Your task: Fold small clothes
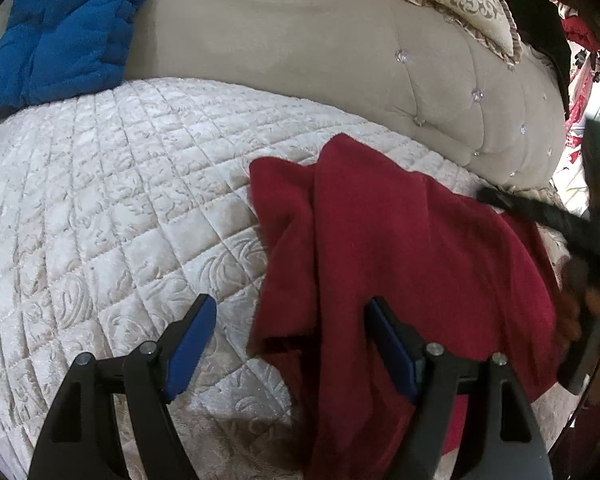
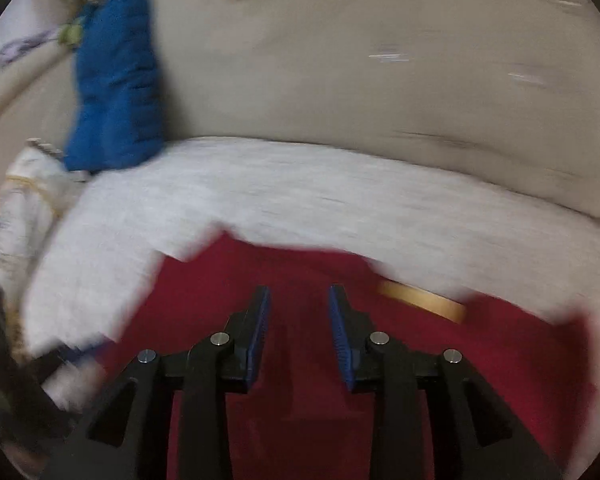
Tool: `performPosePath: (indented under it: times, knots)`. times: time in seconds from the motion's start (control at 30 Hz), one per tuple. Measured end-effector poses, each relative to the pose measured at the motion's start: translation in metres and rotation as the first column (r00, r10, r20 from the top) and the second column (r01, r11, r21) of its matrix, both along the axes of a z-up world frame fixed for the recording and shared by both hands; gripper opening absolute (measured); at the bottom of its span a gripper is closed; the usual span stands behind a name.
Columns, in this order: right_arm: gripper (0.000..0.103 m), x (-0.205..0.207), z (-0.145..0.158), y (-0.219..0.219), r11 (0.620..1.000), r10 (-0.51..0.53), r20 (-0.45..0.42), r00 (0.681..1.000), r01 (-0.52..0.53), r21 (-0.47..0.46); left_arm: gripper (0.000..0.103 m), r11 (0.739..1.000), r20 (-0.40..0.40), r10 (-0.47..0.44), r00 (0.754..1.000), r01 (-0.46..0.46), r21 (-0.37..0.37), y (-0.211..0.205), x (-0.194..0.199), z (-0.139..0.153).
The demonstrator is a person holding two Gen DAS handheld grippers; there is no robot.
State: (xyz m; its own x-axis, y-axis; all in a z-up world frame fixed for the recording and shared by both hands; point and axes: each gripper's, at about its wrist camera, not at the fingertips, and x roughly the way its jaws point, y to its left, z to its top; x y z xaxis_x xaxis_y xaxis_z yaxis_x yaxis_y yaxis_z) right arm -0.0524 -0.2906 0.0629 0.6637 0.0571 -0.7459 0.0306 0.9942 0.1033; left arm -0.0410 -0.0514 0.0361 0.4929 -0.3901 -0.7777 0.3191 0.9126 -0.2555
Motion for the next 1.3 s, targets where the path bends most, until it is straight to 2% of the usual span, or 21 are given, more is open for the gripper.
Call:
performPosePath:
  times: [0.1, 0.13, 0.17, 0.2, 0.23, 0.27, 0.33, 0.47, 0.57, 0.73, 0.87, 0.93, 1.1, 1.3]
  knots:
    - [0.009, -0.031, -0.008, -0.060, 0.980, -0.181, -0.018, 0.983, 0.179, -0.088, 0.081, 1.000, 0.029, 0.005, 1.000, -0.005, 0.016, -0.004, -0.004, 0.003]
    - [0.009, -0.038, -0.017, -0.089, 0.949, -0.294, -0.049, 0.954, 0.286, -0.136, 0.081, 1.000, 0.034, 0.005, 0.999, -0.006, 0.019, -0.005, -0.005, 0.004]
    - [0.009, -0.040, -0.021, -0.105, 0.932, -0.346, -0.061, 0.936, 0.336, -0.137, 0.081, 1.000, 0.039, 0.008, 0.999, -0.009, 0.022, -0.006, -0.006, 0.004]
    - [0.009, -0.045, -0.028, -0.125, 0.919, -0.393, -0.077, 0.916, 0.386, -0.084, 0.081, 1.000, 0.043, 0.011, 0.999, -0.012, 0.026, -0.007, -0.006, 0.004]
    - [0.008, -0.051, -0.034, -0.143, 0.913, -0.402, -0.100, 0.910, 0.407, 0.032, 0.081, 0.999, 0.048, 0.013, 0.999, -0.014, 0.031, -0.008, -0.006, 0.004]
    - [0.008, -0.056, -0.033, -0.150, 0.904, -0.408, -0.098, 0.908, 0.416, 0.096, 0.081, 0.999, 0.057, 0.016, 0.998, -0.018, 0.042, -0.009, -0.004, 0.003]
    - [0.009, -0.070, -0.018, -0.142, 0.903, -0.412, -0.059, 0.909, 0.416, 0.104, 0.081, 0.998, 0.070, 0.018, 0.997, -0.022, 0.054, -0.011, -0.004, 0.003]
    - [0.012, -0.111, 0.005, -0.103, 0.932, -0.356, 0.029, 0.934, 0.353, 0.085, 0.081, 0.998, 0.117, 0.026, 0.993, -0.031, 0.047, -0.009, -0.009, 0.010]
    - [0.012, -0.138, 0.000, -0.078, 0.949, -0.308, 0.020, 0.951, 0.306, 0.082, 0.081, 0.999, 0.146, 0.017, 0.989, -0.023, 0.041, -0.010, -0.013, 0.016]
    - [0.012, -0.172, -0.007, -0.059, 0.953, -0.302, -0.007, 0.953, 0.302, 0.038, 0.081, 0.998, 0.190, -0.035, 0.981, 0.025, 0.052, -0.015, -0.027, 0.026]
    - [0.012, -0.186, -0.005, -0.053, 0.938, -0.332, -0.020, 0.943, 0.333, 0.099, 0.081, 0.994, 0.220, -0.110, 0.969, 0.101, 0.052, -0.021, -0.043, 0.039]
    - [0.012, -0.193, 0.003, -0.041, 0.939, -0.318, -0.019, 0.948, 0.318, 0.128, 0.083, 0.990, 0.218, -0.139, 0.966, 0.134, 0.039, -0.022, -0.048, 0.042]
    - [0.013, -0.207, 0.026, -0.012, 0.947, -0.305, -0.008, 0.952, 0.304, 0.106, 0.088, 0.980, 0.182, -0.194, 0.964, 0.199, -0.010, -0.027, -0.055, 0.041]
    - [0.014, -0.231, 0.043, 0.002, 0.933, -0.345, -0.030, 0.938, 0.346, 0.100, 0.089, 0.957, 0.136, -0.282, 0.950, 0.289, -0.031, -0.047, -0.058, 0.034]
